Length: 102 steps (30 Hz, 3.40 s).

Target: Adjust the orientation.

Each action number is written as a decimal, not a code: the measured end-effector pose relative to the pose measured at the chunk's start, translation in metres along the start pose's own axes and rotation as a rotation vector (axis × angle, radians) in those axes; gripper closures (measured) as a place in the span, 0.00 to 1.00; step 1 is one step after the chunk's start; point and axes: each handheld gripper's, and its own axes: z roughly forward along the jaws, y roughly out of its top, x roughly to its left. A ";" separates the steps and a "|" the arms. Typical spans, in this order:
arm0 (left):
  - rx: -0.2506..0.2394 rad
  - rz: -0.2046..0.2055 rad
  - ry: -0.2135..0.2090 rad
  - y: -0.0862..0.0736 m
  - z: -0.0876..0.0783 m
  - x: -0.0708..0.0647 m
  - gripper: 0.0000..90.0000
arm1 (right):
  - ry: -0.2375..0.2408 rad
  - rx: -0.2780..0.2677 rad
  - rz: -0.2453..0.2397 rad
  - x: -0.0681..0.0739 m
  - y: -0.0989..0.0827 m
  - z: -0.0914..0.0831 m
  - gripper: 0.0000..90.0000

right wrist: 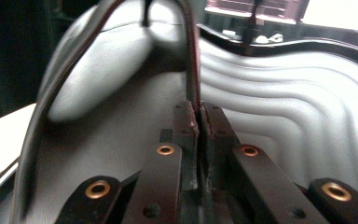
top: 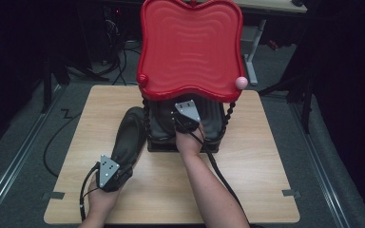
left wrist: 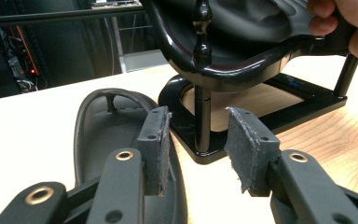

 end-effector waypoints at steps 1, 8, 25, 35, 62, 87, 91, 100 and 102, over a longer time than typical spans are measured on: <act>0.000 -0.001 -0.001 0.000 0.000 0.000 0.66 | -0.012 0.001 0.012 -0.003 0.000 0.000 0.95; 0.004 0.009 -0.014 0.000 0.002 -0.004 0.66 | -0.091 -0.010 0.055 -0.021 -0.003 -0.004 0.95; 0.024 0.036 -0.035 -0.001 0.006 -0.013 0.66 | 0.114 -0.019 0.012 -0.029 -0.024 -0.071 0.71; 0.033 0.024 -0.019 -0.003 0.006 -0.010 0.66 | 0.219 -0.002 -0.103 -0.017 -0.054 -0.096 0.75; 0.116 -0.040 0.138 -0.018 0.010 0.054 0.70 | 0.244 -0.009 0.005 -0.021 -0.042 -0.102 0.70; 0.341 -0.050 0.224 -0.016 0.039 0.062 0.91 | 0.212 0.165 -0.037 -0.096 -0.121 -0.185 0.68; 0.338 -0.050 0.210 -0.022 0.005 0.044 0.91 | 0.226 0.149 -0.047 -0.091 -0.118 -0.188 0.68; 0.313 -0.075 0.167 -0.035 -0.052 0.008 0.91 | 0.239 0.141 -0.036 -0.089 -0.116 -0.189 0.68; 0.313 -0.070 0.145 -0.035 -0.056 0.003 0.90 | 0.242 0.139 -0.036 -0.089 -0.116 -0.189 0.68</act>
